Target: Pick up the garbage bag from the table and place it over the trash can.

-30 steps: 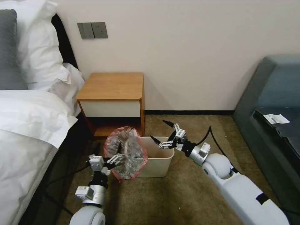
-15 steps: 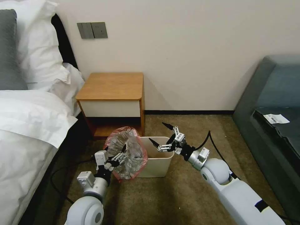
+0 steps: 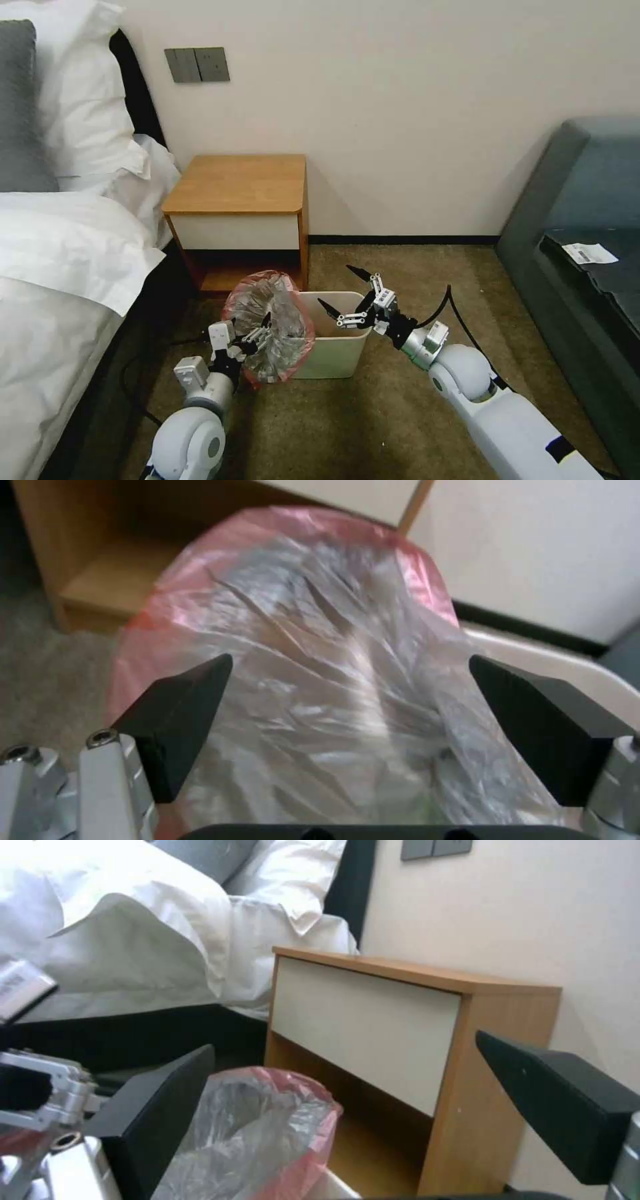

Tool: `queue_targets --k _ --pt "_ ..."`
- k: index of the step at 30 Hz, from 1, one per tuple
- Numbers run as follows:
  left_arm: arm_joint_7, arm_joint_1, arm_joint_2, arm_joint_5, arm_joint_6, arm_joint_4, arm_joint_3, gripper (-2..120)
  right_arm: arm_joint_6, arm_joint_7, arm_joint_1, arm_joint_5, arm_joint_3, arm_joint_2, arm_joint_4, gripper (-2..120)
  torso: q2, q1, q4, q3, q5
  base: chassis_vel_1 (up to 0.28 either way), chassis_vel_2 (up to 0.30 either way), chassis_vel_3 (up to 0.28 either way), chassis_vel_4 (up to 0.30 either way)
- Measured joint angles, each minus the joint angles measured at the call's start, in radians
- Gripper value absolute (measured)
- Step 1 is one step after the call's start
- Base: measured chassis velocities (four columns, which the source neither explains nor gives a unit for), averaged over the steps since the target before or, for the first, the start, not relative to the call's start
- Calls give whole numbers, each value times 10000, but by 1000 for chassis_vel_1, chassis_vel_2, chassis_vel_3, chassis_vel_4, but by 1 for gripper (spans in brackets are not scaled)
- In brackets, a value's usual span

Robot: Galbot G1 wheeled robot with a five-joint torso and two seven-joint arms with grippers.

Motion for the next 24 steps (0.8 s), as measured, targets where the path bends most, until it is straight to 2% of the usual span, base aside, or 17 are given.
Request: queue_targets --k 2,5,9,12,16,18,21,22,24 --pt "3 -225 -26 -118 324 63 23 93 35 -2 -42 -32 -6 30 15 100 0 0 0 0 1 0 0 0 0" --pt "-44 -388 -38 -135 309 247 89 95 59 -3 -102 -32 1 35 48 100 0 0 -1 0 0 0 0 0 0" --pt "75 -518 -28 276 -104 554 107 99 86 -3 -186 -33 56 24 92 100 0 0 -1 0 0 0 0 0 0" --pt "304 -511 25 701 -807 657 20 99 120 -1 -259 -27 123 -9 96 100 0 0 -1 0 0 0 0 0 0" --pt "189 -469 5 836 -944 552 -61 99 173 0 -319 -25 143 9 43 100 0 0 -1 0 0 0 0 0 0" --pt "16 -469 -5 884 -819 507 -57 98 180 4 -320 -23 137 29 28 100 0 0 -1 0 0 0 0 0 0" --pt "-386 -549 -65 793 299 318 -25 99 182 19 -321 35 84 90 20 100 0 0 0 0 0 0 0 0 0" --pt "-386 -549 -65 793 299 318 -25 99 182 19 -321 35 84 90 20 100 0 0 0 0 0 0 0 0 0" --pt "-423 -655 -109 794 973 299 -23 97 182 21 -340 54 70 119 26 100 0 0 0 0 0 0 0 0 0"
